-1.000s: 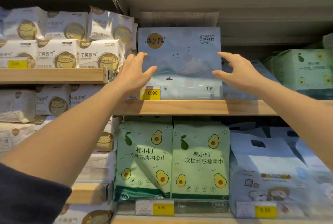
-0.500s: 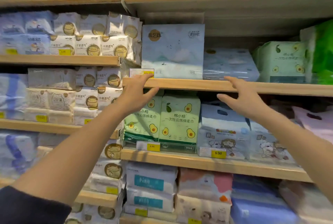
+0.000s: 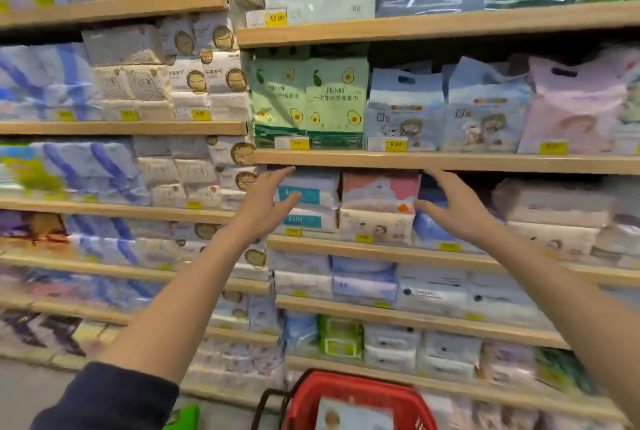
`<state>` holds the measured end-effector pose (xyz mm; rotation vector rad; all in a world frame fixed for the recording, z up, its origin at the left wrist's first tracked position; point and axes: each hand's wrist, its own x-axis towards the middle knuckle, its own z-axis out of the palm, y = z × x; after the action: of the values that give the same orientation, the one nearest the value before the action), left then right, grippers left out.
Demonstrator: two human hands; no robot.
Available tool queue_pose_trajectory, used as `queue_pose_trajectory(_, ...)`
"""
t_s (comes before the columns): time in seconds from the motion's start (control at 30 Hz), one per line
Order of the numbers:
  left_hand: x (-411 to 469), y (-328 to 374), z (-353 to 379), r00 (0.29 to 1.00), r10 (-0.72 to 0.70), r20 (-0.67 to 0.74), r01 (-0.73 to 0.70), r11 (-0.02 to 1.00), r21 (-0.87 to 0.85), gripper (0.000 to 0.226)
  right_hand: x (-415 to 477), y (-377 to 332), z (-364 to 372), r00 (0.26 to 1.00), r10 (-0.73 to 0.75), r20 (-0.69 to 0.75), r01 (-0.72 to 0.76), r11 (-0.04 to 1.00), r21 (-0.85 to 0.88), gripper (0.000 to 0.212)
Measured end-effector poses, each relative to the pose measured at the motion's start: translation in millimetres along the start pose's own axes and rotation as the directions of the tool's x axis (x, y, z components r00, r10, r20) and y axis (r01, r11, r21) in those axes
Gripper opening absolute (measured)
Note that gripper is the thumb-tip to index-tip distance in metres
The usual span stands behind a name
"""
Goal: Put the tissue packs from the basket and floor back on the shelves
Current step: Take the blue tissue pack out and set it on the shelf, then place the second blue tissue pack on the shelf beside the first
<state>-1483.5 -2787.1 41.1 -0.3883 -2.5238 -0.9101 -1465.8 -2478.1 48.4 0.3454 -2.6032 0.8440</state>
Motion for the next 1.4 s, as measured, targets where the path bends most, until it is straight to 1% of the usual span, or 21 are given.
queue_pose_trajectory(0.1,-38,-21,16,0.992,-0.074,0.107,0.076,0.997,-0.019,0.055,-39,2,22,0.996,0.069,0.051,-0.07,0.997,0.019,0.062)
queue_pose_trajectory(0.23,-83,-45,34,0.972,-0.088,0.218,0.092,0.996,-0.008,0.058,-87,8,52,0.987,0.125,0.097,-0.128,0.991,0.025,0.064)
queue_pose_trajectory(0.4,-124,-70,45,0.953,-0.131,0.273,0.139,0.99,-0.009,0.061,-131,1,84,0.966,0.187,0.179,-0.2,0.978,0.061,0.064)
queue_pose_trajectory(0.57,-154,-88,62,0.936,-0.136,0.324,0.138,0.99,0.017,0.063,-159,-2,107,0.946,0.236,0.224,-0.258,0.963,0.078,0.064)
queue_pose_trajectory(0.63,-165,-95,73,0.924,-0.156,0.35,0.165,0.986,0.005,0.064,-170,2,115,0.935,0.255,0.248,-0.285,0.954,0.094,0.065)
queue_pose_trajectory(0.8,-182,-109,104,0.897,-0.181,0.402,0.194,0.981,0.009,0.066,-188,26,142,0.899,0.336,0.281,-0.365,0.929,0.058,0.066)
queue_pose_trajectory(1.0,-187,-138,156,0.82,-0.258,0.511,0.274,0.961,0.046,0.069,-202,78,187,0.822,0.429,0.373,-0.477,0.878,0.04,0.068)
queue_pose_trajectory(1.1,-187,-151,190,0.772,-0.286,0.568,0.309,0.949,0.058,0.068,-206,109,212,0.764,0.472,0.441,-0.524,0.852,-0.004,0.07)
queue_pose_trajectory(1.2,-188,-166,226,0.735,-0.304,0.606,0.327,0.942,0.076,0.071,-211,148,243,0.7,0.508,0.502,-0.581,0.814,-0.014,0.078)
queue_pose_trajectory(1.33,-199,-196,283,0.672,-0.326,0.665,0.363,0.928,0.089,0.083,-213,193,284,0.649,0.537,0.539,-0.616,0.787,-0.042,0.07)
queue_pose_trajectory(1.4,-214,-223,319,0.639,-0.371,0.674,0.41,0.905,0.11,0.08,-221,220,318,0.637,0.535,0.554,-0.619,0.784,-0.045,0.07)
